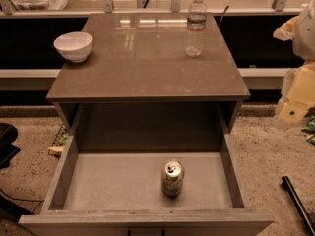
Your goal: Pick 7up can from top drawer and place on counter
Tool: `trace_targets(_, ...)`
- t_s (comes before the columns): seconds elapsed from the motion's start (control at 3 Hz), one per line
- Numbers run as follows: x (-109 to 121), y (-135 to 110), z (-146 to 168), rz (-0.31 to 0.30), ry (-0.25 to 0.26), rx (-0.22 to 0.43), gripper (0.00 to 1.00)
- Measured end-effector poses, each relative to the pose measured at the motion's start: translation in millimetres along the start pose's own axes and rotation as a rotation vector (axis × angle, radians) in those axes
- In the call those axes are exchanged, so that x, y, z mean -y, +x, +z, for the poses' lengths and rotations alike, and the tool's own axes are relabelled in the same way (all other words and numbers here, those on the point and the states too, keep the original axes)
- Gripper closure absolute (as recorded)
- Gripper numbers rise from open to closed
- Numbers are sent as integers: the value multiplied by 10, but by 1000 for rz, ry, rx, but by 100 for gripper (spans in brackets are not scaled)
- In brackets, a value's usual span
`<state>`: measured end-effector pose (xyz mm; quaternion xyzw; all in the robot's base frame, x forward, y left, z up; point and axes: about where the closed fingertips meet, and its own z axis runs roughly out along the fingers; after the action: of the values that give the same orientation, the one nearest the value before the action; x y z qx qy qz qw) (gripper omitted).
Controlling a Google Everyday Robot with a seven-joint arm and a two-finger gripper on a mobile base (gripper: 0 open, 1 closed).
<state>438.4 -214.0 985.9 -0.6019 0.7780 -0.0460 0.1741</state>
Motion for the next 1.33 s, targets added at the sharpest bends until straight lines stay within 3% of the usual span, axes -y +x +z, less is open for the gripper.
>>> trace_targets(0.33,-4,-4,7,-2,-1,7,0)
trace_targets(0.67,-66,-45,97,-27,-12,93,0)
trace_targets(1.33,-319,-189,652,-102,-14,477,0)
